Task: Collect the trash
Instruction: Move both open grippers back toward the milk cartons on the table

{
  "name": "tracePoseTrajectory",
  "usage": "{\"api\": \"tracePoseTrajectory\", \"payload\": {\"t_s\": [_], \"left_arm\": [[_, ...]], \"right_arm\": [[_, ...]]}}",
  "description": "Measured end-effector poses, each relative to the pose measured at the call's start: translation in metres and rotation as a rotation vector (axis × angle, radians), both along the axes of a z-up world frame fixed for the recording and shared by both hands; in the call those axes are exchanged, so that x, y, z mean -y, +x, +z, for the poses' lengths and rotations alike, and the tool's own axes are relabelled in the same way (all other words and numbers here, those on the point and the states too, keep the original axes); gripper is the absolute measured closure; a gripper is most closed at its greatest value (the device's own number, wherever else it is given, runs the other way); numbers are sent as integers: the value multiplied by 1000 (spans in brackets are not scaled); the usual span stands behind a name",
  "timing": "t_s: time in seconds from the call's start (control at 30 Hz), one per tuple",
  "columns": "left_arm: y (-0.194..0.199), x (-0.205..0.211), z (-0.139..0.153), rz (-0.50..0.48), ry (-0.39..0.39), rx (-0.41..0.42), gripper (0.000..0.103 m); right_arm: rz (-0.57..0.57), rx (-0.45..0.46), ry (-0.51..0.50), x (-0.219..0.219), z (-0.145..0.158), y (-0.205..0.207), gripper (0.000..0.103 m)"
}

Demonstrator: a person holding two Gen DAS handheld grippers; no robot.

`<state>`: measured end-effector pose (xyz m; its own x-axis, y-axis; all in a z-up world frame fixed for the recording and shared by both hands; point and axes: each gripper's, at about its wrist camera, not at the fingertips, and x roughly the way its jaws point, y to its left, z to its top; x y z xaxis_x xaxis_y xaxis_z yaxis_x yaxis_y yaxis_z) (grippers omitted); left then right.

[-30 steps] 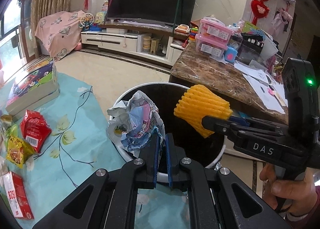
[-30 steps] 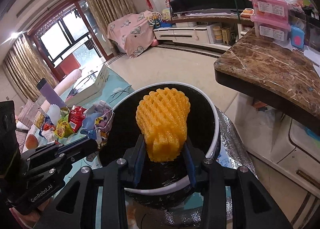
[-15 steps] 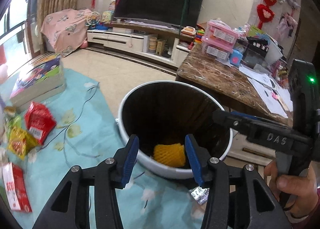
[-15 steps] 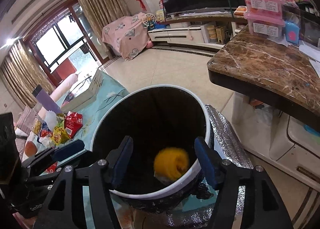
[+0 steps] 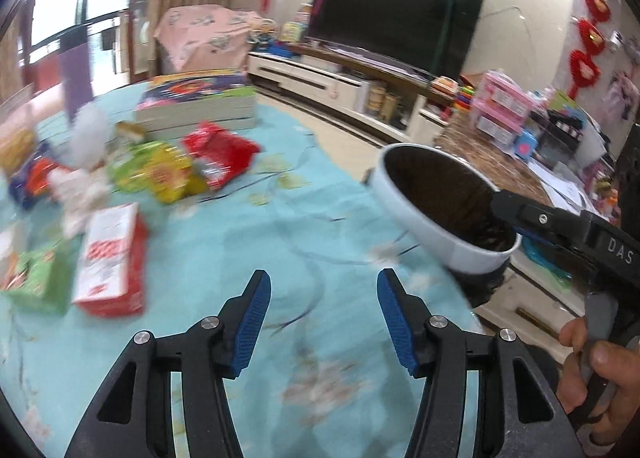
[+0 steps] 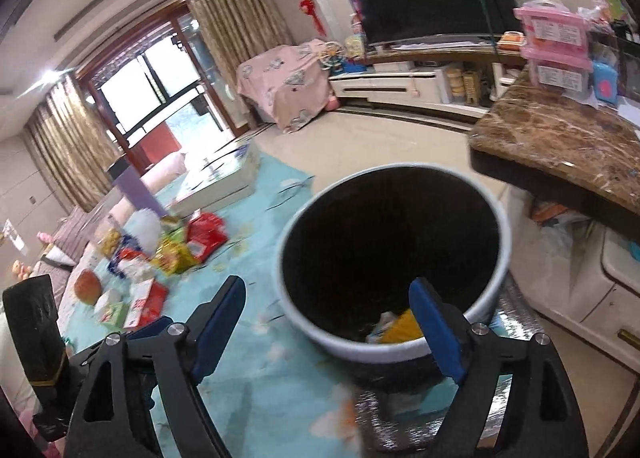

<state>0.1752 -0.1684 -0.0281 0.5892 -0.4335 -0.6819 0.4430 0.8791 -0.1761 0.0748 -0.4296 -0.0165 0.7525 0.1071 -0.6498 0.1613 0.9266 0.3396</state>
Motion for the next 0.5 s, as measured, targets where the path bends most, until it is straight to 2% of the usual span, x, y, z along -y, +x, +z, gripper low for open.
{"api": "tracePoseTrajectory", "payload": {"t_s": [0.5], "left_arm": [[-58, -103, 4, 204, -6, -19, 47]], "right_arm": [[196, -57, 24, -112, -28, 9, 17]]}}
